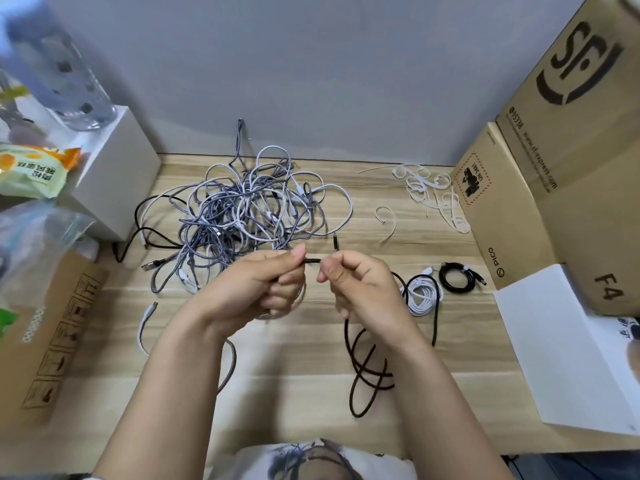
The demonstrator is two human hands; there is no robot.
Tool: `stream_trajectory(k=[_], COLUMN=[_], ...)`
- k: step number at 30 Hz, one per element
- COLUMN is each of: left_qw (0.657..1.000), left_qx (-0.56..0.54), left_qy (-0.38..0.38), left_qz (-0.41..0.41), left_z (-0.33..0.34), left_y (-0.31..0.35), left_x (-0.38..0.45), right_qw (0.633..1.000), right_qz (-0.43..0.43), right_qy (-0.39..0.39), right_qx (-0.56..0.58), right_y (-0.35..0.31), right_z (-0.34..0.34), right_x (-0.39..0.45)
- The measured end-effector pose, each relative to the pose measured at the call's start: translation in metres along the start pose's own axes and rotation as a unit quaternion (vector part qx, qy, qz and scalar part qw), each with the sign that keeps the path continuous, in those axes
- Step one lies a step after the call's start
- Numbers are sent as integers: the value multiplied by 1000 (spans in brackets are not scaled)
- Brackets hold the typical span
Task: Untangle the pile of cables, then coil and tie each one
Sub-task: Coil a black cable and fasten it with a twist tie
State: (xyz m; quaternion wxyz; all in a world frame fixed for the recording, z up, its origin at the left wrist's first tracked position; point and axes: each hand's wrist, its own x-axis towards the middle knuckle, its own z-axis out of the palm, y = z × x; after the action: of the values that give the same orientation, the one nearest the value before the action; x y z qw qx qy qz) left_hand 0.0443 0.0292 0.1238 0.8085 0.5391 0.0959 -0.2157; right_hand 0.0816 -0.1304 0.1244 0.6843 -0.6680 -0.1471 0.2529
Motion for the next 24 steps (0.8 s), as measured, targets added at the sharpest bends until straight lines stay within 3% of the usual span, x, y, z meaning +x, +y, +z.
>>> stream_trajectory(k=[4, 7, 11, 15, 17, 19, 24], left_qw=[987, 953, 890, 893, 930, 949, 981], left_qx=[-94, -203, -379, -412, -345, -263, -116], left_qy=[-131, -225, -251, -148, 0, 87, 95], left_qz=[-5, 4, 35, 101, 126, 151, 121], left_z=[3, 10, 16, 17, 20, 23, 24], left_y=[-1, 5, 20, 27, 25, 21, 19], left_x=[-3, -2, 0, -1, 0, 0, -4], right_qw=[998, 997, 998, 976, 962, 947, 922], right_qz=[-41, -36, 10, 17, -7, -16, -49], right_qy=[42, 44, 17, -63, -69, -60, -29], right_qx=[35, 45, -52, -210, -263, -314, -384], right_y=[-13, -13, 1, 6, 0, -8, -15], right_z=[2, 7, 14, 24, 26, 24, 24], right_x=[0, 2, 4, -8, -13, -15, -22])
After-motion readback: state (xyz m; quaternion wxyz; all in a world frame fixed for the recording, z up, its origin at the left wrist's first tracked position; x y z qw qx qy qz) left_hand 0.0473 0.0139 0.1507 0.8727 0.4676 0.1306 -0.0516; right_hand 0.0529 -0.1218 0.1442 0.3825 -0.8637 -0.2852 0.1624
